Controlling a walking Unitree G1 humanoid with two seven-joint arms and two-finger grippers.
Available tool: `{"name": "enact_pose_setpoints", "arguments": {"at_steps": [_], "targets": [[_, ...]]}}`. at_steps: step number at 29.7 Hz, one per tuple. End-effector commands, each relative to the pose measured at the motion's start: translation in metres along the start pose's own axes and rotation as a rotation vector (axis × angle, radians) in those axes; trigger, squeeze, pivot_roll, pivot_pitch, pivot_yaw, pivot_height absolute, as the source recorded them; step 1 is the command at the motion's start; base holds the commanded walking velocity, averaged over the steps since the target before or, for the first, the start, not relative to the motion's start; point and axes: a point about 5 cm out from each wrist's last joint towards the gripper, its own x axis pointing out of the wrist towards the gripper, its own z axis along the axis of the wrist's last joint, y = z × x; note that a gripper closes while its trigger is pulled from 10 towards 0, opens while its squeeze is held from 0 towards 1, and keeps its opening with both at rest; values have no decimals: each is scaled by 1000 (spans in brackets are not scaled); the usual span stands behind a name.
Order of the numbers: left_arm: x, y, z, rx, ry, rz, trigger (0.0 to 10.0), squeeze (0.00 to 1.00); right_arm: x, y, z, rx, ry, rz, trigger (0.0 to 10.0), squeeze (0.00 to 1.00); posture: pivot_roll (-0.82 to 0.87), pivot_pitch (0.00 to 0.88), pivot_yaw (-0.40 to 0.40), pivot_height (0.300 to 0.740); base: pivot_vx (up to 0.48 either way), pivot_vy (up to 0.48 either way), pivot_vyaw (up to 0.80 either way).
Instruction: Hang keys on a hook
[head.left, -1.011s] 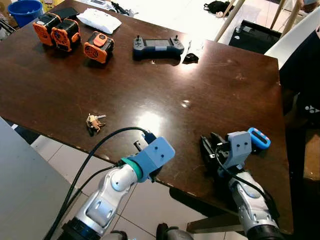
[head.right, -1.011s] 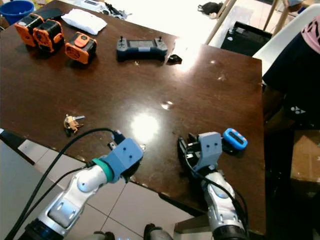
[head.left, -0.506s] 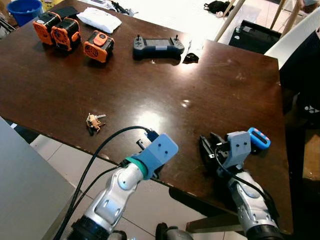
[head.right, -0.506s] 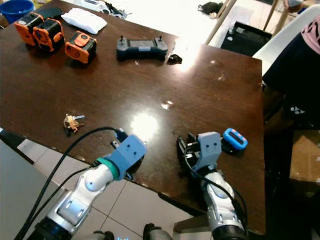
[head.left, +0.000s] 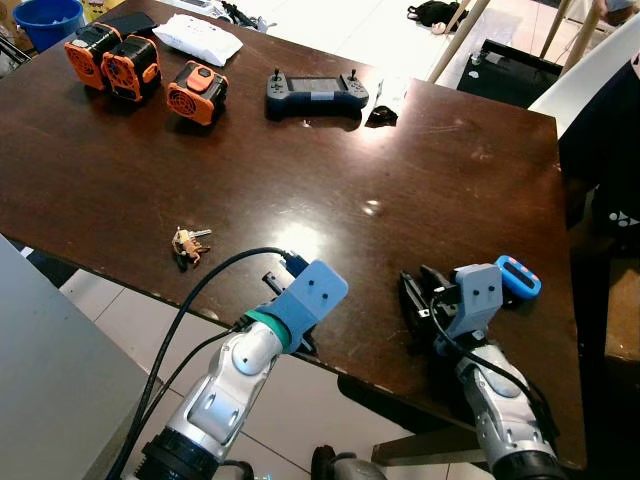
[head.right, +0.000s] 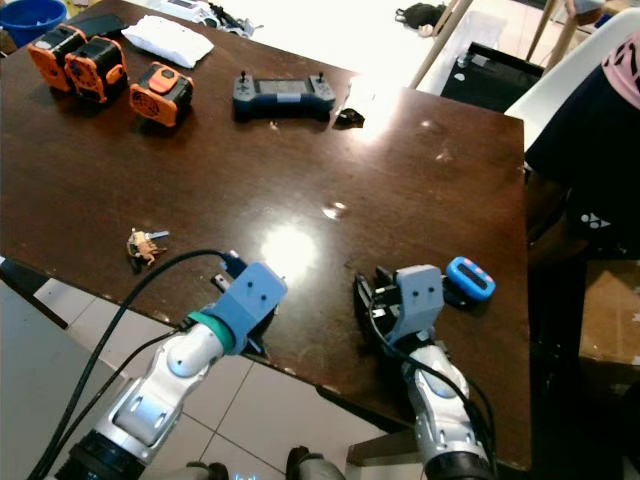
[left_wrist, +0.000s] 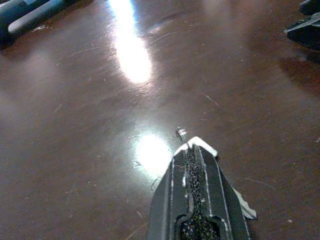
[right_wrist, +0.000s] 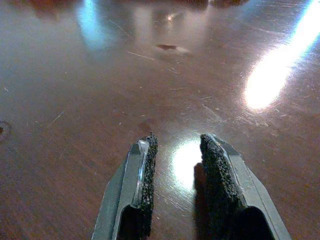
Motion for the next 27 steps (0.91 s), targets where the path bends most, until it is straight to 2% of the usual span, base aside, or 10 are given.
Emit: {"name": "enact_pose_setpoints", "arguments": {"at_steps": [1, 9, 11, 12, 13, 14, 15, 16, 19, 27], "targets": [[-4, -8, -15, -5, 64, -25, 0, 0, -10, 3, -21, 14, 104, 7, 10000, 0, -39, 168, -18, 740, 0, 0, 0], [-5, -7, -19, -40, 84, -14, 0, 0, -10, 3, -22, 13, 107, 7, 10000, 0, -36, 164, -17, 740, 0, 0, 0], [-4, -4, -17, -114, 78, 5, 0, 0, -10, 3, -22, 13, 107, 7, 10000, 0, -36, 164, -17, 740, 0, 0, 0], [-4, 6, -1, -290, -5, 31, 0, 0, -10, 3, -22, 13, 107, 7, 10000, 0, -37, 164, -16, 740, 0, 0, 0], [-7, 20, 20, -491, -129, 45, 3569, 0, -10, 3, -22, 13, 107, 7, 10000, 0, -38, 163, -15, 740, 0, 0, 0], [-7, 20, 20, -491, -129, 45, 3569, 0, -10, 3, -22, 13, 107, 7, 10000, 0, -38, 163, -15, 740, 0, 0, 0], [-13, 32, 38, -608, -241, 41, 10000, 0, -10, 4, -22, 13, 107, 8, 10000, 0, -38, 163, -15, 740, 0, 0, 0], [-19, 44, 54, -660, -341, 44, 10000, 0, -11, 4, -23, 14, 107, 9, 10000, 0, -38, 163, -15, 740, 0, 0, 0], [-25, 54, 66, -644, -406, 61, 10000, 0, -12, 6, -24, 16, 110, 11, 10000, 0, -38, 163, -15, 740, 0, 0, 0], [-24, 70, 58, -264, -336, 318, 10000, 0, -11, 16, -27, 30, 114, 33, 10000, 0, -31, 167, -15, 740, 0, 0, 0]]}}
